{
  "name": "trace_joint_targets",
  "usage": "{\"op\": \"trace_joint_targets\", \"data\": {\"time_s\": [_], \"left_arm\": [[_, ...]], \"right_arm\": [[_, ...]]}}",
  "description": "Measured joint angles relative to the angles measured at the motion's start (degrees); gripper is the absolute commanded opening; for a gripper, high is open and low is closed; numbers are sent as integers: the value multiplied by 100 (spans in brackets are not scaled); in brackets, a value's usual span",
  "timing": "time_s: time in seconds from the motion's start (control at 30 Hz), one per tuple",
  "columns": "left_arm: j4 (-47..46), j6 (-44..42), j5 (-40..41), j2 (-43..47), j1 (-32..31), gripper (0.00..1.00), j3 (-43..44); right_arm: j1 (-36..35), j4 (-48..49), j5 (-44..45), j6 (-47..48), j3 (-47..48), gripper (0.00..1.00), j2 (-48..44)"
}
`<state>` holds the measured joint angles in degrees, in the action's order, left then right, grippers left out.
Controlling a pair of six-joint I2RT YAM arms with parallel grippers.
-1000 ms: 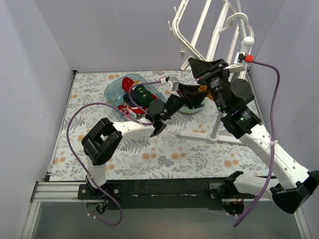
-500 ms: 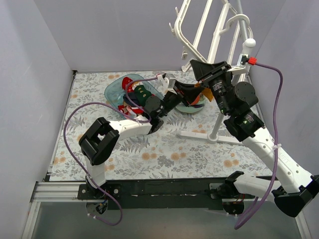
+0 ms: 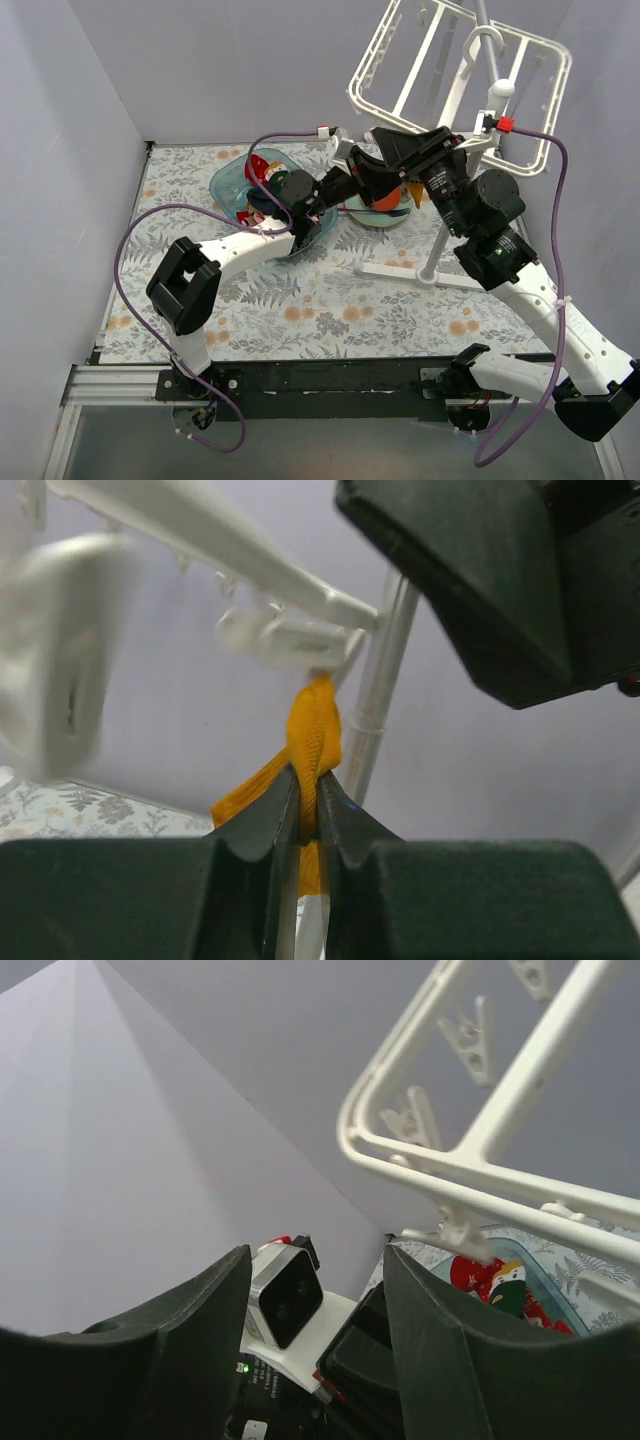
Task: Remove the socks clipped to the hanger
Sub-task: Remove the sock from the hanger.
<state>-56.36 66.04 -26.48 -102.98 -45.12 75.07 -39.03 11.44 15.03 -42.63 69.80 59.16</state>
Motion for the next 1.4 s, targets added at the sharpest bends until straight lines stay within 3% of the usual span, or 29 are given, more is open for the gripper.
{"op": "trace_joint_targets", "data": {"time_s": [0.27,0.47,0.87,1.13,1.4], "left_arm": [[568,273,-763,55,212,1,210],[726,942,-1329,33,616,1,501],[769,2374,-2277,-356,1233,1,1338],[761,3204,-2702,-734,1526,1,1698],[678,3869,-2986,-1064,1641,1,2035]], "right_arm": [[0,-310,-138,337,0,78,-103],[0,-584,-219,772,-4,84,-306],[0,-645,-345,1624,-883,82,-1169],[0,37,-208,2081,-2551,84,-1810],[0,1676,396,2350,-3453,88,-1777]]}}
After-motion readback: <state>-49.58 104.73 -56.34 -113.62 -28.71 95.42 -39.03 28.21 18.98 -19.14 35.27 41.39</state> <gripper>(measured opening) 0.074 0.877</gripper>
